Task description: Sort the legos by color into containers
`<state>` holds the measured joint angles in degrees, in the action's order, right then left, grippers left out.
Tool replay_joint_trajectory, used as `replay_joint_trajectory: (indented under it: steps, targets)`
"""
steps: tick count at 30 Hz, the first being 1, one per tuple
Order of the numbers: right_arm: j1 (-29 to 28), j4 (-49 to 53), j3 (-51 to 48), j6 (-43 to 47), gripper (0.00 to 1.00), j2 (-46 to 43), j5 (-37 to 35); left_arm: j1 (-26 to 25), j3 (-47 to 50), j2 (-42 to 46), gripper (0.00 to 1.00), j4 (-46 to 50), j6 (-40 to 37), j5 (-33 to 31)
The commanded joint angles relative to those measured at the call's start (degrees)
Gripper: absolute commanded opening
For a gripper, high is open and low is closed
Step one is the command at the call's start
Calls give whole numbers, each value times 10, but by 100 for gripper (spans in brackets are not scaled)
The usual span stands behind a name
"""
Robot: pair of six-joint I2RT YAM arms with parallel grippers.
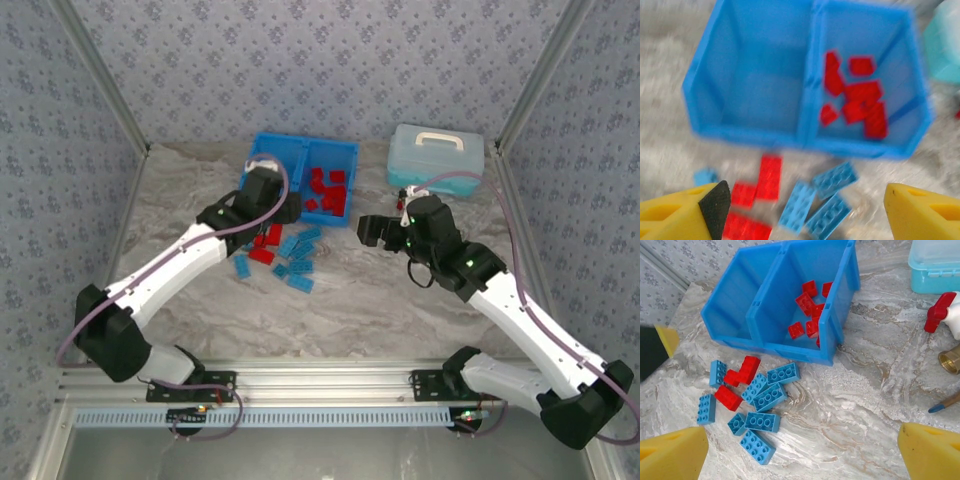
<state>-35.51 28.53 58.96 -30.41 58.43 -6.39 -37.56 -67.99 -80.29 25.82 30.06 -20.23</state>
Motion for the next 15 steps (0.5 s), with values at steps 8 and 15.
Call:
replay_joint_trajectory:
  steps: [8,15]
  targets:
    - [-14,-2,20,-17,100,27,15,16,83,-23,83,48,394,12]
    - [-22,7,22,-18,100,22,7,38,58,-107,88,71,478,44]
